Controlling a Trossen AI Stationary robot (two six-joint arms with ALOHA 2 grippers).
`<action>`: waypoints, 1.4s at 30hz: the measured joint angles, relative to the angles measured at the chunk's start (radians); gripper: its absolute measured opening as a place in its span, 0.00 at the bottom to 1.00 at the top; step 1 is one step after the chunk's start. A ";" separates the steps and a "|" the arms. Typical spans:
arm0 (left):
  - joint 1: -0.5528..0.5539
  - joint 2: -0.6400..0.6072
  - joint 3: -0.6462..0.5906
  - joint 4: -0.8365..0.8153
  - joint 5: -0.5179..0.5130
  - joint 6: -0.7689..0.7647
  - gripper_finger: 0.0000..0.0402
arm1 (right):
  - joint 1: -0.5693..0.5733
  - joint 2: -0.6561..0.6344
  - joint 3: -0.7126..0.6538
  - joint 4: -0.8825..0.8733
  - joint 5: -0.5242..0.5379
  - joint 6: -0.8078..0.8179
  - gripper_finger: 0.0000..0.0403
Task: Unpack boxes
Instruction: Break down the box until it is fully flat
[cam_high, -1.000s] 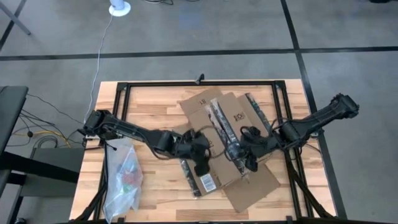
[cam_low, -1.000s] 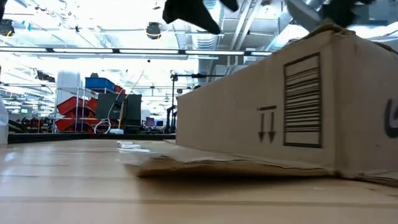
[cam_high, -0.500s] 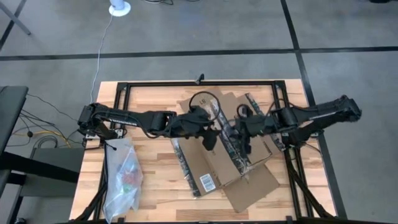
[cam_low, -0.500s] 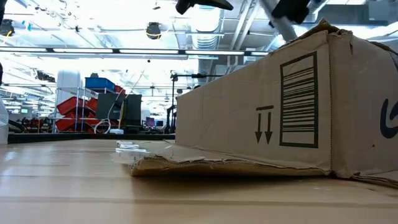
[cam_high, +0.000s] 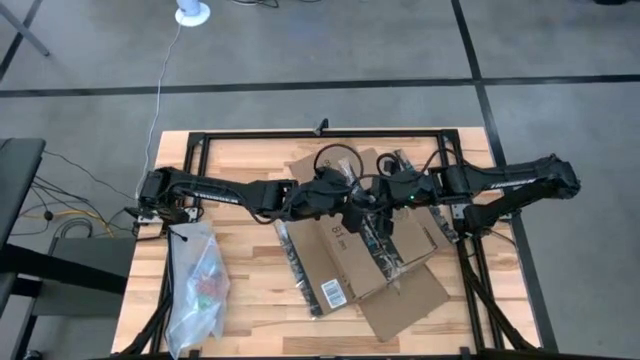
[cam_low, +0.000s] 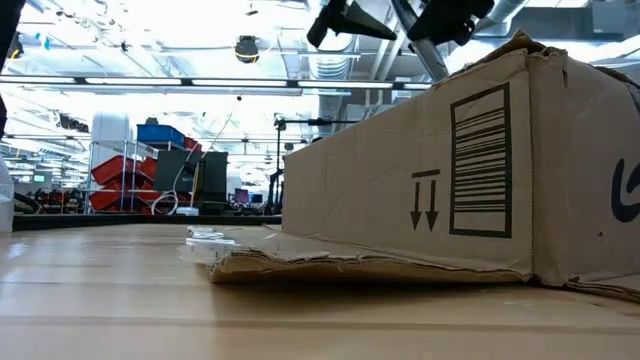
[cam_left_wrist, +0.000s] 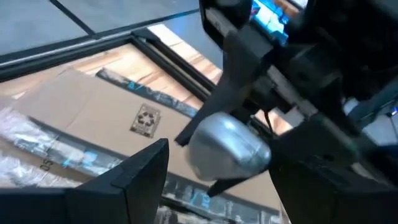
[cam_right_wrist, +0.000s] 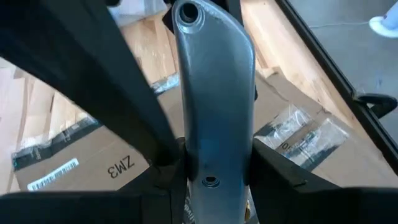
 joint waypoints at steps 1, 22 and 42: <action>0.001 0.000 0.000 0.005 -0.016 0.003 0.62 | -0.002 -0.001 0.000 -0.001 0.000 0.000 0.29; 0.020 0.041 -0.005 0.071 -0.020 0.152 0.22 | 0.004 -0.002 -0.002 0.006 0.017 -0.004 0.29; 0.087 -0.078 0.005 -0.233 0.341 0.372 0.14 | -0.027 -0.003 0.000 -0.162 -0.009 0.027 0.71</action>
